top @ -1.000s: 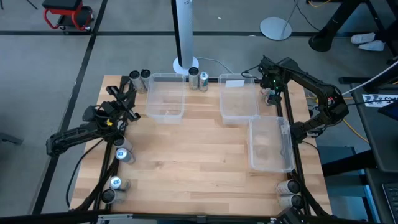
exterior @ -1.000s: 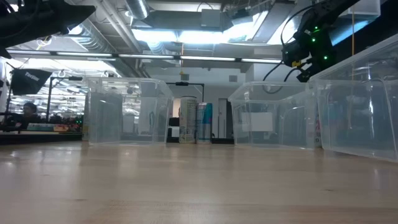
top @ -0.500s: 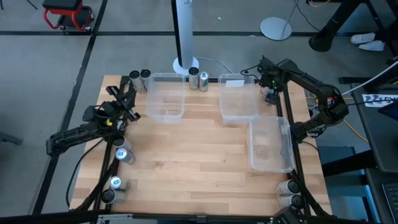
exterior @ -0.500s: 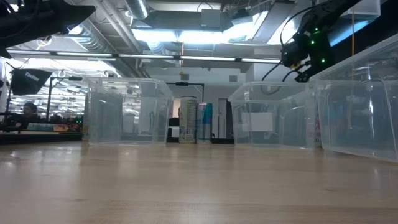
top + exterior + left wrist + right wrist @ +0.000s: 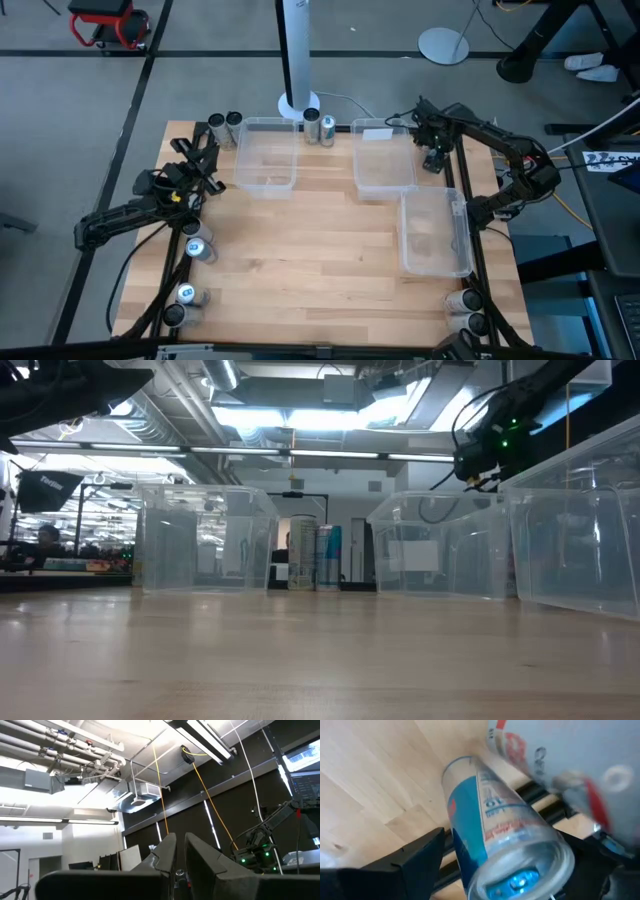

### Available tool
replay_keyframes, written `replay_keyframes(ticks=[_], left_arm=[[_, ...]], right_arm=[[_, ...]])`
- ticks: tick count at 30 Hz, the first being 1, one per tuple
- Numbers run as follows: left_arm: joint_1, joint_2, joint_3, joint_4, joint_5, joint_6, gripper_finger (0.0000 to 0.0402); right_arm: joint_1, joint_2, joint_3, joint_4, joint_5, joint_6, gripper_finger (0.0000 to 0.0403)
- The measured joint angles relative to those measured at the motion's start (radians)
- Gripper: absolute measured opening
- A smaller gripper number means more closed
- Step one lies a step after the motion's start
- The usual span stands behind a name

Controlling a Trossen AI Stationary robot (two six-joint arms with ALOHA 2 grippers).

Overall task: Sort soda cans
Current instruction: Put the blue soda can into the top right transparent bin

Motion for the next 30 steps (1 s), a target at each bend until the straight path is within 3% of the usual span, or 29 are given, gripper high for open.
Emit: replay_keyframes(ticks=[5,15,23,30], left_arm=[[0.0,0.0,0.0,0.0,0.0,-0.006,0.0031],[0.0,0.0,0.0,-0.001,0.0,-0.026,0.0031],[0.0,0.0,0.0,-0.001,0.0,-0.026,0.0031],[0.0,0.0,0.0,-0.001,0.0,-0.026,0.0031]], right_arm=[[0.0,0.0,-0.033,0.065,-0.073,-0.031,0.0335],[0.0,-0.002,-0.073,0.072,-0.07,-0.083,0.033],[0.0,-0.002,-0.073,0.062,-0.057,-0.116,0.0231],[0.001,-0.024,-0.078,0.05,-0.068,-0.147,0.0224]])
